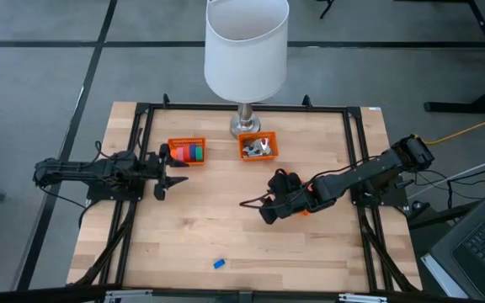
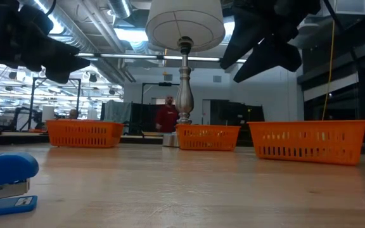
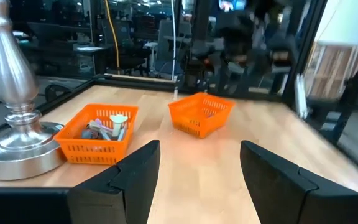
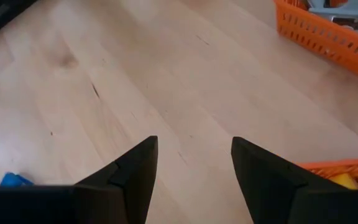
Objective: Pick and place Stapler, Stapler remover, tape
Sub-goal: Put the blue stapler into the bottom orange bin
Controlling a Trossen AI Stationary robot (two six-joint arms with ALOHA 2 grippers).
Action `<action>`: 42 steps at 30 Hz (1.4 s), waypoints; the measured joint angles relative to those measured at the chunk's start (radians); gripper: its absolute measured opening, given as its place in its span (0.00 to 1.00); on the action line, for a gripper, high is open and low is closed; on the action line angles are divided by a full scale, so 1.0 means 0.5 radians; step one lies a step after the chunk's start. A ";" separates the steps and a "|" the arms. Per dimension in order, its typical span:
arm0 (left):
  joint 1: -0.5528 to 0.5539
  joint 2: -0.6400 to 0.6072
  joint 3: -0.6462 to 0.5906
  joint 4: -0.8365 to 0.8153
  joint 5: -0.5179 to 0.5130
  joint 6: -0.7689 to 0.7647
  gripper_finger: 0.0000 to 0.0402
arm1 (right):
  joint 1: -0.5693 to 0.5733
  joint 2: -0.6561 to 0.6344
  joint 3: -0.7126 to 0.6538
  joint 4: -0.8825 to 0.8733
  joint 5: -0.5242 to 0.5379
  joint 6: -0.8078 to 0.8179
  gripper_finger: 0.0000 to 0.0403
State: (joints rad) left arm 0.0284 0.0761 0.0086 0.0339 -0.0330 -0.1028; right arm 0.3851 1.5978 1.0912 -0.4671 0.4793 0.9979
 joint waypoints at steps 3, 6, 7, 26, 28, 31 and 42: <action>-0.004 0.000 0.000 0.072 0.001 -0.219 0.54 | 0.000 0.000 0.000 0.001 0.000 -0.087 0.52; -0.004 0.000 0.000 0.214 -0.004 -0.351 0.54 | 0.000 0.000 0.000 0.001 0.000 -0.151 0.52; -0.004 0.000 0.000 0.258 -0.004 -0.364 0.54 | 0.000 0.000 0.000 0.002 0.000 -0.169 0.52; -0.201 0.139 0.000 0.832 0.112 -0.642 0.54 | -0.001 0.000 0.000 0.098 0.054 -0.181 0.52; -0.265 0.196 0.000 0.903 0.105 -0.608 0.54 | -0.001 0.000 0.000 0.098 0.053 -0.181 0.52; -0.355 0.307 0.000 1.011 0.050 -0.554 0.54 | -0.001 0.000 0.000 0.097 0.053 -0.187 0.52; -0.562 0.900 0.003 1.338 -0.214 -0.556 0.54 | -0.001 0.000 -0.001 0.097 0.053 -0.235 0.52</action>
State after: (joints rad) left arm -0.2524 0.5260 0.0103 0.7029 -0.1402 -0.3810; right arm 0.3847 1.5978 1.0908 -0.4187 0.5056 0.8806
